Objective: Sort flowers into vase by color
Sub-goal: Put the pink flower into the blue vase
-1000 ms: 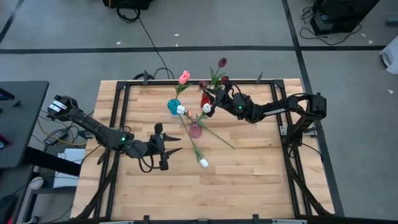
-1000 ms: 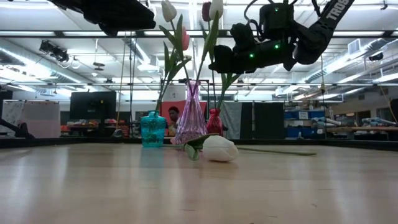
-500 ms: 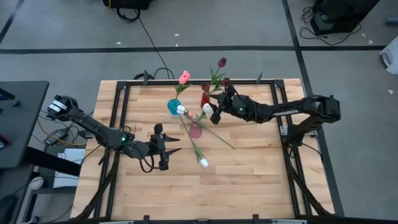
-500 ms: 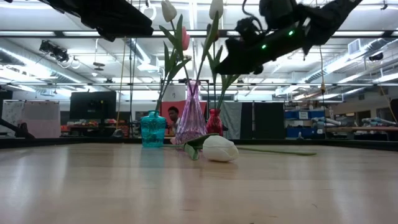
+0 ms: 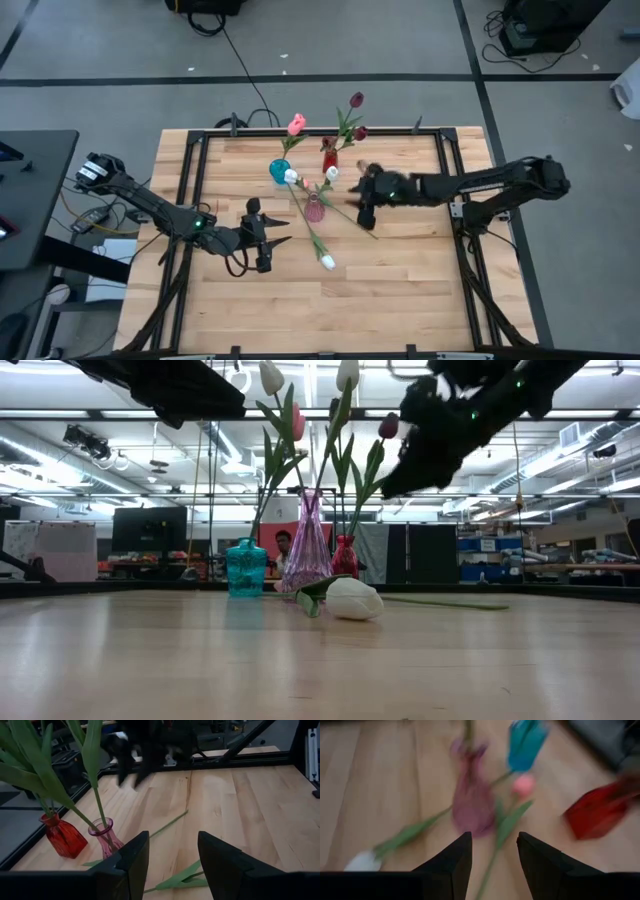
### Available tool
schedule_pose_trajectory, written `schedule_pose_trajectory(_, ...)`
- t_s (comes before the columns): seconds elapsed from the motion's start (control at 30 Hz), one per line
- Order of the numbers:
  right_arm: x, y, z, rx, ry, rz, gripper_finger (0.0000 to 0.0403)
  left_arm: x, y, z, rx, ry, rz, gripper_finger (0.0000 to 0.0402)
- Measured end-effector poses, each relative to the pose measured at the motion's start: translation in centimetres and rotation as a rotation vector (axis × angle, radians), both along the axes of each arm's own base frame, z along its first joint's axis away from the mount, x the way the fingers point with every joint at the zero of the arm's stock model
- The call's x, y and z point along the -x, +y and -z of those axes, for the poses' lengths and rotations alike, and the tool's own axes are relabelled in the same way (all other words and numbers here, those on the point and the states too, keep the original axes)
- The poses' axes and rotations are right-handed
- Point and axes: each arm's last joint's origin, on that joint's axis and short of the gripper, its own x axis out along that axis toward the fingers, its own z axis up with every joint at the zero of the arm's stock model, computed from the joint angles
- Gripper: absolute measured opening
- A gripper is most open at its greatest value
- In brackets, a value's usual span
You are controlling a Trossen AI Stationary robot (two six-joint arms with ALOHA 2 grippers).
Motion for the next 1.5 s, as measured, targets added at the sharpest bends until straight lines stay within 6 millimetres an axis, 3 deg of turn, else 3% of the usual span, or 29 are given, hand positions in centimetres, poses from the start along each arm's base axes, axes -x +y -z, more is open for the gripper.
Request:
schedule_pose_trajectory(0.2,-2.8,2.2,5.2,0.014,0.12,-0.017,0.0169,0.1,0.0,0.2,0.015,0.012,-0.008,0.0174)
schedule_pose_trajectory(0.37,-4.3,2.3,8.4,0.032,0.136,-0.002,0.0169,0.1,0.1,0.4,0.011,0.03,-0.01,0.0174)
schedule_pose_trajectory(0.83,-5.2,-0.9,12.6,0.037,0.186,0.051,0.0129,0.2,0.1,0.5,0.029,0.037,-0.018,0.0174)
schedule_pose_trajectory(0.97,-5.3,-1.1,12.9,0.022,0.188,0.059,0.009,0.2,0.1,0.5,0.029,0.038,-0.018,0.0174)
schedule_pose_trajectory(1.1,-5.1,-1.1,12.8,0.019,0.213,0.069,0.002,0.2,0.2,0.5,0.02,0.034,-0.04,0.0174)
schedule_pose_trajectory(1.23,-4.2,-1.2,12.1,0.055,0.284,0.106,0.0023,0.3,0.0,0.4,0.009,0.024,-0.063,0.0174)
schedule_pose_trajectory(1.37,-2.1,-1.2,10.0,0.106,0.404,0.157,0.0018,0.4,-0.3,0.4,0.009,0.023,-0.048,0.0174)
schedule_pose_trajectory(1.5,0.3,-0.7,5.9,0.119,0.399,0.24,0.0008,0.4,-0.3,0.4,0.011,0.02,-0.046,0.0174)
